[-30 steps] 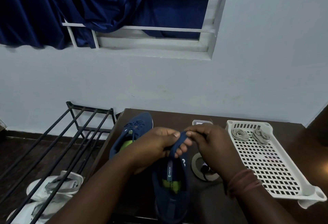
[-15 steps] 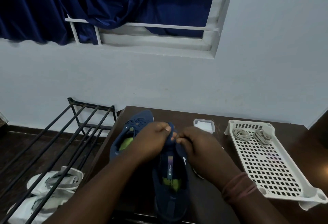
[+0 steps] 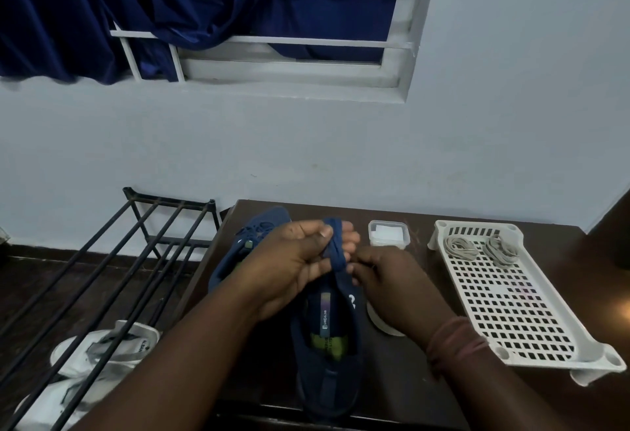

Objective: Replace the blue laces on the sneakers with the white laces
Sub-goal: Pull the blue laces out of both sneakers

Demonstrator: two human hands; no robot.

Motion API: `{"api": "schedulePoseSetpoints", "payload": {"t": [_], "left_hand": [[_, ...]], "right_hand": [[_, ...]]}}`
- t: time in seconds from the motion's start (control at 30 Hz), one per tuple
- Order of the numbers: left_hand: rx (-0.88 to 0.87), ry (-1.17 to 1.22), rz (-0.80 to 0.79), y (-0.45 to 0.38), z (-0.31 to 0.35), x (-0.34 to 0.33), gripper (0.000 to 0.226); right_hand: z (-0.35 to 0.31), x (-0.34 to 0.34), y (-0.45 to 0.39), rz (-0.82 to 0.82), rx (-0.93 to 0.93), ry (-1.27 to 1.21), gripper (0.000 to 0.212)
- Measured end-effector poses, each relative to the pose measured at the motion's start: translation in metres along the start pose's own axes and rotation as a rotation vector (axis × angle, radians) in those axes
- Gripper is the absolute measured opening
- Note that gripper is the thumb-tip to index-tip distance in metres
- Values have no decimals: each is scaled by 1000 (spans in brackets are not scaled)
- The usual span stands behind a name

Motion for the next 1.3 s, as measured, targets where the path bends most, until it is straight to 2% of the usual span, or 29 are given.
{"api": "schedulePoseSetpoints", "payload": {"t": [0.07, 0.13, 0.2, 0.27, 0.33, 0.4, 0.5, 0.6, 0.67, 0.77, 0.9, 1.03, 1.17, 1.3], "left_hand": [[-39, 69, 93, -5, 0, 6, 28], [-81, -54, 162, -8, -2, 9, 28], [-101, -290, 210, -6, -4, 11, 25], [-139, -661, 255, -4, -5, 14, 22], [-157, -973, 226, -5, -8, 16, 18], [-123, -1111, 155, -6, -12, 15, 18], [-55, -951, 53, -3, -13, 10, 20], [35, -654, -21, -3, -14, 6, 27], [47, -556, -18, -2, -15, 4, 29], [2, -499, 27, -3, -20, 3, 27], [-65, -516, 154, -4, -25, -2, 25], [-147, -599, 206, -1, -27, -9, 23], [-195, -769, 209, 2, -27, -13, 25], [-172, -889, 186, -4, -28, -9, 16]], "right_hand": [[-8, -10, 2, -75, 31, 18, 31], [-15, -17, 3, -111, 78, 56, 31], [-19, -18, 4, -111, 110, 95, 29], [-21, -13, 4, -58, 131, 136, 25], [-23, -5, 4, 8, 157, 144, 16], [-26, 3, 3, 81, 180, 137, 10], [-25, 10, 1, 156, 131, 78, 9], [-18, 7, 1, 215, -53, -149, 10], [-14, 4, 1, 273, -197, -342, 13], [-13, -3, 2, 366, -298, -502, 18], [-16, -14, 6, 473, -300, -445, 11], [-22, -18, 10, 498, -244, -338, 17], [-23, -22, 7, 424, -154, -55, 27], [-15, -23, 5, 349, -110, -38, 27]]}}
Point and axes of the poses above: each hand's wrist, its own y-axis away from the middle knuckle, its own x-axis out of the back of the hand, z = x × y, the point moved 2 cm from there along -y, towards the middle knuckle, and after that the axes turned 1 degree about x, right-handed, at the moved point
